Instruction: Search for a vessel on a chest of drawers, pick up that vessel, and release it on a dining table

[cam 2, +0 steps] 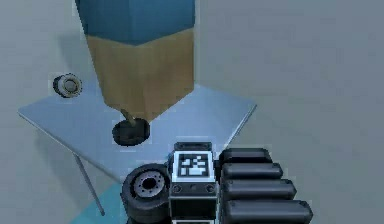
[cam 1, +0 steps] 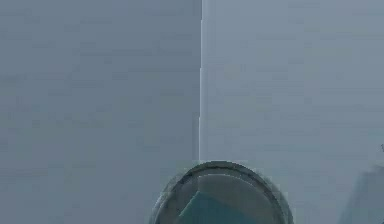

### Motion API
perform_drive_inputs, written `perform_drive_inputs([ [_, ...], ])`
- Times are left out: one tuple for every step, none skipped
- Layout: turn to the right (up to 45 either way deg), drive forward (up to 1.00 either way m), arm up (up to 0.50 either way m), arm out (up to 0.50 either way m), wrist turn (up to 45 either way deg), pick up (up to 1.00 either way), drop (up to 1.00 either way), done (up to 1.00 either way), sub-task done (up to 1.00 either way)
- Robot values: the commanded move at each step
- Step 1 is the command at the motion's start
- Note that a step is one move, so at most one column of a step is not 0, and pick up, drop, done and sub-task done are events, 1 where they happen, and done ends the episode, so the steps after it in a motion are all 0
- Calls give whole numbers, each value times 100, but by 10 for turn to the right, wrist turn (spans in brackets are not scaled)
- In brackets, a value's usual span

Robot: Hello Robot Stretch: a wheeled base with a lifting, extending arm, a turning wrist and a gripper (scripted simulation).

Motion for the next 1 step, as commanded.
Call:
perform_drive_inputs([
  [0, 0, 0, 48, 0, 0, 0, 0, 0],
])
